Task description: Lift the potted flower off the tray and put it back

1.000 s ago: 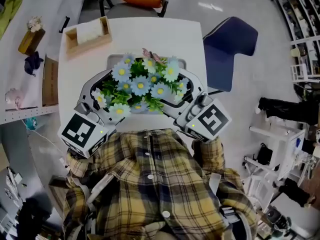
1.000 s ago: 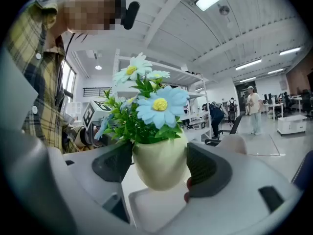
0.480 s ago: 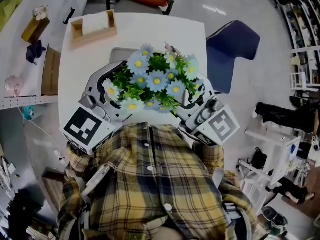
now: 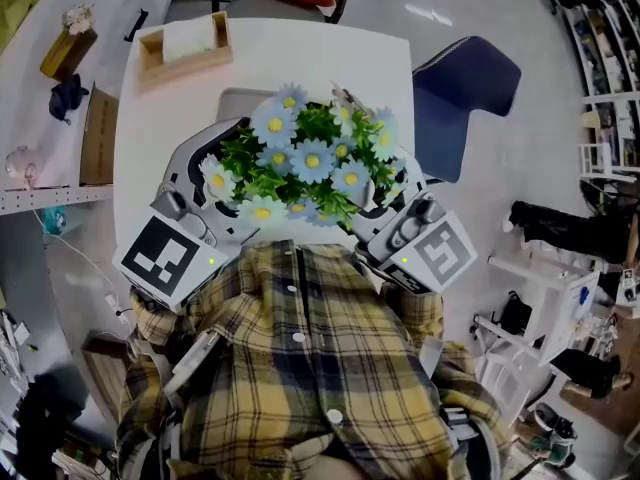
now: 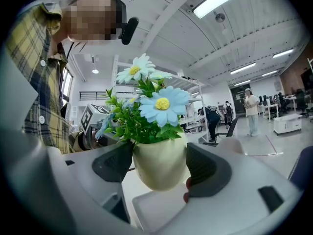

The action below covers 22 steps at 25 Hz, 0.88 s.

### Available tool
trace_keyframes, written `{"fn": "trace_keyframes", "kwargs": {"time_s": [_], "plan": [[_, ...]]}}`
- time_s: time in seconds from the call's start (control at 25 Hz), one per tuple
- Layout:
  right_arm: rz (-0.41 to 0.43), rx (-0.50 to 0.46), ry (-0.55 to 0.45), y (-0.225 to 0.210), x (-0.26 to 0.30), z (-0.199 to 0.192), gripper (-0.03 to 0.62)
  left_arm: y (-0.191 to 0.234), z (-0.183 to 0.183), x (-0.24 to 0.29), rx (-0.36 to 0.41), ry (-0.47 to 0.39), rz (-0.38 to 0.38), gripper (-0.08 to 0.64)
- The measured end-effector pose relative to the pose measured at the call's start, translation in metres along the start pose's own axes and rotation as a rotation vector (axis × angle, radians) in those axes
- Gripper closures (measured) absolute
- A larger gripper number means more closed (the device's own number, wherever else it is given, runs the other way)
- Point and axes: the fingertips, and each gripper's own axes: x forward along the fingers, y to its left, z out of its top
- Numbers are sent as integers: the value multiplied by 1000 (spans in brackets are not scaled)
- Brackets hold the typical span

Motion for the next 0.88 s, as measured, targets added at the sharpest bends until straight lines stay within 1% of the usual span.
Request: {"fn": "trace_keyframes", "kwargs": {"time_s": [0.16,0.4,0.64,0.8,0.88], "plan": [[-3,-15,-9,-1,0,2,249,0,0,0,-7,-11,2,193],[-3,-27,3,-1,0,3,248,0,1,0,-1,-12,4,193],[3,-8,27,1,0,1,249,1,2,1,1,-9,6,193],[0,-25,-10,-1,1,6,249,0,2,1,-5,-12,6,193],[-4,-30,-2,-1,0,5,249,-1,2,0,-9,-13,5,193]]}}
